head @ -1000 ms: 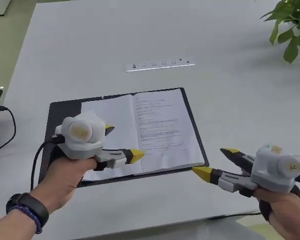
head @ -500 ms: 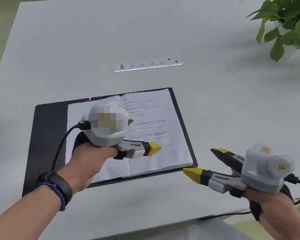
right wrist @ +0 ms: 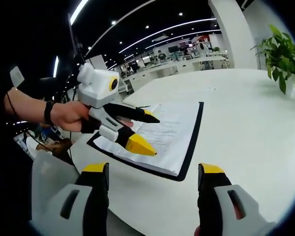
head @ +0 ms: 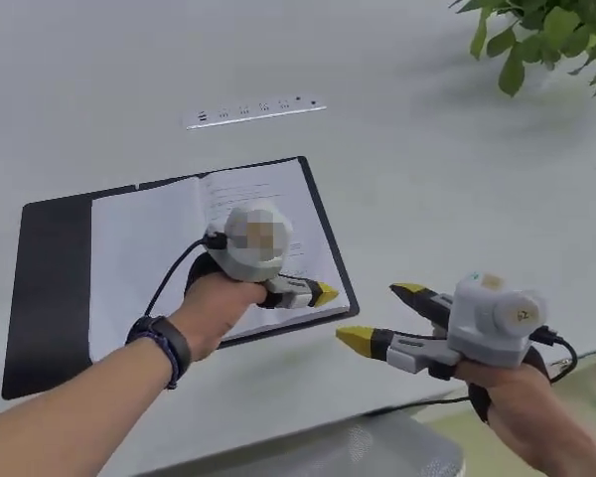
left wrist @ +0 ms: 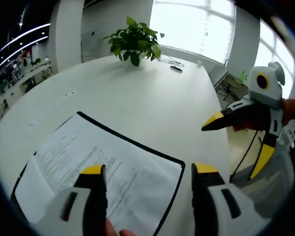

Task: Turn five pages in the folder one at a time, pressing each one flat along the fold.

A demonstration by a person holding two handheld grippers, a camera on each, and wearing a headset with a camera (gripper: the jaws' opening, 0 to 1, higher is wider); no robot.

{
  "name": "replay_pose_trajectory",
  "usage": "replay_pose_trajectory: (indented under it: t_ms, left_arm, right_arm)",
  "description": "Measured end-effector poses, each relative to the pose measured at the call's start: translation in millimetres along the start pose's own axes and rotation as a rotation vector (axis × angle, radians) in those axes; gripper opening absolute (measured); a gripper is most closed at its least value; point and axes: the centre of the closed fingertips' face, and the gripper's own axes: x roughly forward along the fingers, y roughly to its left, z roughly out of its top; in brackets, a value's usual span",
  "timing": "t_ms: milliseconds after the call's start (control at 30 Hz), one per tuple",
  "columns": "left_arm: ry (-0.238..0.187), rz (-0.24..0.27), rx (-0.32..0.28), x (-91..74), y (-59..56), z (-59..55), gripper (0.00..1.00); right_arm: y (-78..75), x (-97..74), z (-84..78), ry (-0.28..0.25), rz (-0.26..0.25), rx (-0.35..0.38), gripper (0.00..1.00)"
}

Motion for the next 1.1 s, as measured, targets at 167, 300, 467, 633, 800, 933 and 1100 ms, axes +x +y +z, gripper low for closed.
replay_pose_trajectory:
  t_ms: [167,300,467,633,800,933,1100]
  left_arm:
    - [0.017,0.026,-0.019,17.3,-1.8,-6.0,0.70]
    - [0.055,0.046,0.007,27.5,-2.0,-15.1,0.69]
    - [0.089,0.059,0.058,35.9,-0.5,-24.6,0.68]
    - [0.096,0.058,0.060,36.6,0.3,-26.7,0.67]
    - [0.088,0.053,0.057,36.3,2.3,-27.3,0.65]
    - [0.085,0.047,0.063,35.1,6.2,-28.4,0.60]
    - [0.081,0.040,0.060,32.2,7.2,-29.7,0.58]
  right_arm:
    - [-1.4,-1.5,-4.0,0.005,0.003,0.009,0.73]
    - [-4.8,-1.5,-6.3,0.008,0.009,0.015,0.72]
    - [-8.6,-2.0,-4.6,0.008,0.014,0.018,0.72]
    - [-11.2,0.9,-4.1,0.006,0.015,0.029,0.70]
    - [-9.7,5.6,-2.9,0.012,0.035,0.028,0.68]
    - [-8.0,9.0,-1.2,0.014,0.047,0.020,0.67]
    - [-9.7,14.3,2.6,0.011,0.052,0.026,0.65]
